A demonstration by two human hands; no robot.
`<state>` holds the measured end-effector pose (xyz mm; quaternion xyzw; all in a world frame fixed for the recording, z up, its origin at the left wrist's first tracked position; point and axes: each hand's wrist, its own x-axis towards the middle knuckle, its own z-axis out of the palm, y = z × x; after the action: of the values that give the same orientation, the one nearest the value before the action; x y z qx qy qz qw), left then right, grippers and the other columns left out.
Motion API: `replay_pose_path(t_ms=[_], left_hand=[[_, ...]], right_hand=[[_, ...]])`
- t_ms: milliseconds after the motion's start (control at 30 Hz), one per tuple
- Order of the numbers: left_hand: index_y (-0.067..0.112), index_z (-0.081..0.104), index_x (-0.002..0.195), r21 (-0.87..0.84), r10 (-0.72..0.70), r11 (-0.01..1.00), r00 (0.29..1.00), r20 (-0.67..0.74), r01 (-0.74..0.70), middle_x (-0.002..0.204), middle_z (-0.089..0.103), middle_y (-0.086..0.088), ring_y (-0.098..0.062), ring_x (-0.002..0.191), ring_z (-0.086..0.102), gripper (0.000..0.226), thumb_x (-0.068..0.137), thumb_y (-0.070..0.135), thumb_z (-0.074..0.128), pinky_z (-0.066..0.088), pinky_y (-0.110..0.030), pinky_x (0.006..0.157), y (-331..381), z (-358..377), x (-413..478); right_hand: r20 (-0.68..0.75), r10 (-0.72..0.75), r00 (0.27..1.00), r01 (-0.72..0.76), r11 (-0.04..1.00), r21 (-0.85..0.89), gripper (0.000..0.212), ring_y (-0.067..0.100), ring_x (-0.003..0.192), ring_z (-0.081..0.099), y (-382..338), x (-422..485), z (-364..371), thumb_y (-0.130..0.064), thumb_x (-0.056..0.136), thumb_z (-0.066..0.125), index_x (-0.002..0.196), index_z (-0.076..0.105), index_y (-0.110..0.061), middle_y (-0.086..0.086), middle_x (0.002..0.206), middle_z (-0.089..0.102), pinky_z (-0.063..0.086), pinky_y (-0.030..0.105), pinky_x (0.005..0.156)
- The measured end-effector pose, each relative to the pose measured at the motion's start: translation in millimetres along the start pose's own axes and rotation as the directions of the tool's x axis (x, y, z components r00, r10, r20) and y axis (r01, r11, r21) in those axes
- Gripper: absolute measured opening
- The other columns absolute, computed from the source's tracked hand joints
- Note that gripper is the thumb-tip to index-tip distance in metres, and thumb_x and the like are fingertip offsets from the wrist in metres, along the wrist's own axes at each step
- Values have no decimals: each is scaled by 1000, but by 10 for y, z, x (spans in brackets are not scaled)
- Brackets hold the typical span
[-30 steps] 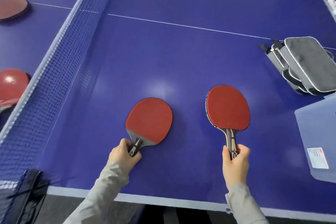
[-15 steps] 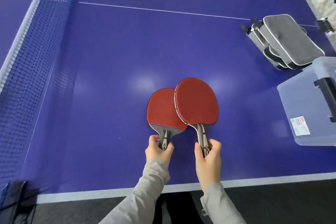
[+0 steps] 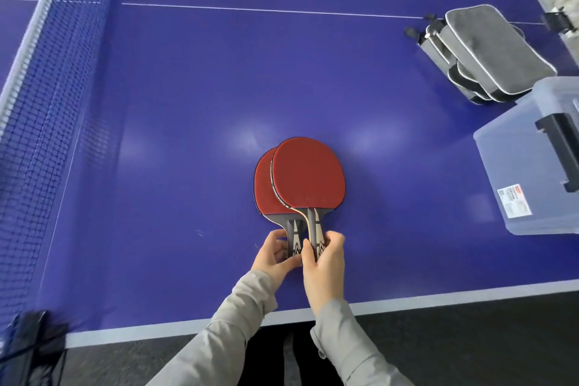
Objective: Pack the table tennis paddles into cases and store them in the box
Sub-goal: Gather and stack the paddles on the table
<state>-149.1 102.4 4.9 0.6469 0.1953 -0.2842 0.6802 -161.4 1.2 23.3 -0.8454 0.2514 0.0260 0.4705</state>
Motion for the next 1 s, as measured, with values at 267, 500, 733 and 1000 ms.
replay_pose_path(t_ms=[267, 500, 733, 1000], left_hand=[[3, 40, 124, 38, 26, 999, 999, 27, -27, 89, 60, -5, -12, 80, 61, 46, 84, -16, 53, 50, -14, 71, -27, -57, 26], [6, 47, 118, -258, -95, 960, 993, 69, 109, 87, 61, -10, -12, 68, 68, 54, 65, -7, 51, 53, -20, 64, -12, -85, 76], [5, 56, 109, -209, -96, 974, 994, -42, 85, 88, 60, -3, -17, 81, 57, 26, 88, 20, 62, 51, -31, 79, 9, 45, 99], [10, 57, 67, -115, 26, 992, 985, -171, -46, 55, 48, 3, -14, 52, 50, 25, 84, 25, 67, 51, -23, 53, 169, -28, 67]], right_hand=[[47, -49, 998, 51, 998, -47, 30, 22, 97, 48, -90, -75, 150, -24, 91, 58, 111, 47, -5, 1, 100, 49, 45, 38, 85], [117, -86, 989, 113, 962, -250, 34, 20, 101, 48, -22, -38, 75, -33, 91, 58, 115, 51, -11, 2, 106, 51, 37, 34, 87], [98, -104, 990, 121, 976, -183, 31, 20, 113, 49, 101, -3, -120, -29, 93, 55, 121, 53, -15, -1, 116, 52, 40, 37, 93], [337, -91, 937, 317, 627, -712, 66, 22, 148, -7, 411, 281, -412, -52, 95, 35, 150, 5, -32, 3, 160, -3, 10, 46, 116]])
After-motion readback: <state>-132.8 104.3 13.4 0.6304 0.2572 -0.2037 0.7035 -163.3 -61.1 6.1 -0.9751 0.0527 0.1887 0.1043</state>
